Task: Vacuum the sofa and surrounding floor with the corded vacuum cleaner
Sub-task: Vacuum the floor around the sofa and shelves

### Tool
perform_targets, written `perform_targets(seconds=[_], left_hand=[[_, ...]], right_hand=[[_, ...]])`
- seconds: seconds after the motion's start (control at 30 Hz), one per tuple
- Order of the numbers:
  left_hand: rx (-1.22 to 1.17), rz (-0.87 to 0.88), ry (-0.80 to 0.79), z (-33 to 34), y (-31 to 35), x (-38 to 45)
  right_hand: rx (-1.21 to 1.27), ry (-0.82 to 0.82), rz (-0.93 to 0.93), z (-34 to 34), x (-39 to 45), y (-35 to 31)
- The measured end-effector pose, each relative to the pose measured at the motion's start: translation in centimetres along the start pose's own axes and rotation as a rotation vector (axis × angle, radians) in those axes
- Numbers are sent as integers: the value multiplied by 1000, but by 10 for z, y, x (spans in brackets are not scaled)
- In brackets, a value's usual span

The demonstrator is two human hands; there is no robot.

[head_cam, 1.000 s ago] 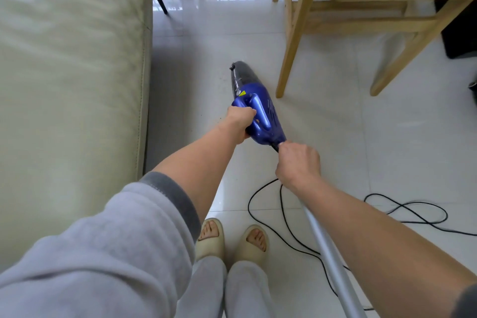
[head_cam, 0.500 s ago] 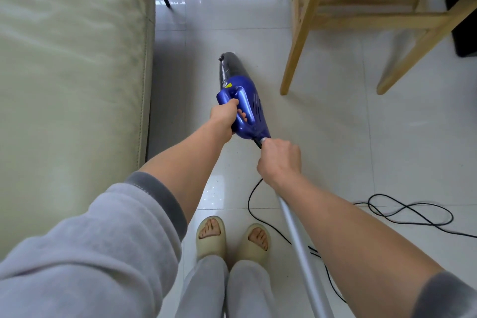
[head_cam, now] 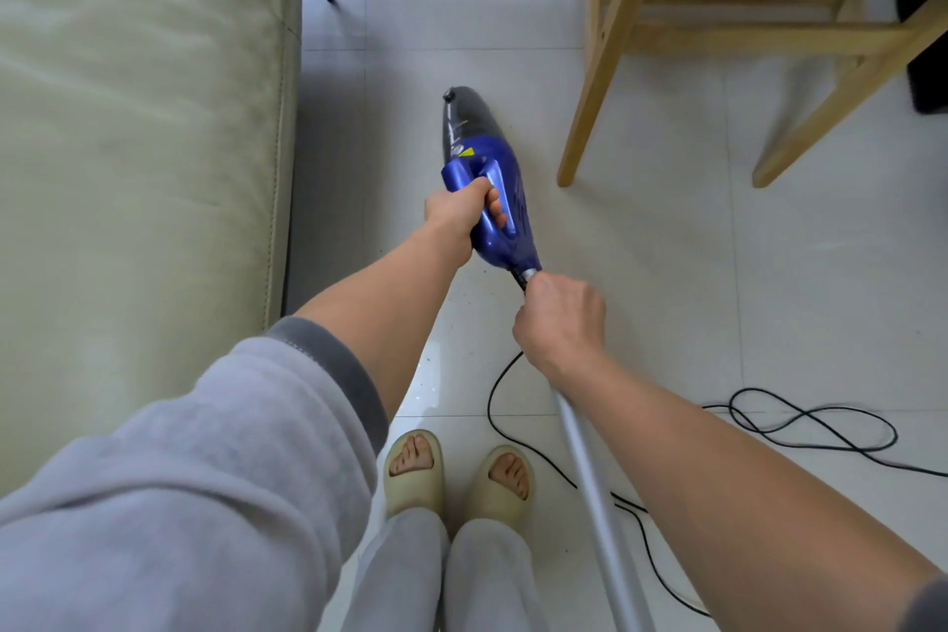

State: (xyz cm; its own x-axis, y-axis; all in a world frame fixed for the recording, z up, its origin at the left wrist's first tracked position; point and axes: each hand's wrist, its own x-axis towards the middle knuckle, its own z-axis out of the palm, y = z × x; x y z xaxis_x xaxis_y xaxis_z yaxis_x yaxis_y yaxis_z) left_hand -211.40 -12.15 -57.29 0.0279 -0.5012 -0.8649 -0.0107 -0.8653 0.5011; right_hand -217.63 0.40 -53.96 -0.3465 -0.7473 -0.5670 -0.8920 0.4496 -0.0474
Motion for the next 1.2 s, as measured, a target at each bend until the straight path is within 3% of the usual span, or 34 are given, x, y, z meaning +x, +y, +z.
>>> perform_targets(seconds=[0.4,0.77,0.93,1.2], left_hand=[[-6,-137,67,-27,-18,7],[106,-95,155,-54,-29,9],[72,-94,121,-42,-34,11],[95,-103,-105,-4,-15,14]], right_hand=[[-111,-67,-124,8,-8,-3],[-72,-66,-153,32,-13,-22],[-91,-20,-121,31,-13,-11],[-70,-2,13,20,-4,4]])
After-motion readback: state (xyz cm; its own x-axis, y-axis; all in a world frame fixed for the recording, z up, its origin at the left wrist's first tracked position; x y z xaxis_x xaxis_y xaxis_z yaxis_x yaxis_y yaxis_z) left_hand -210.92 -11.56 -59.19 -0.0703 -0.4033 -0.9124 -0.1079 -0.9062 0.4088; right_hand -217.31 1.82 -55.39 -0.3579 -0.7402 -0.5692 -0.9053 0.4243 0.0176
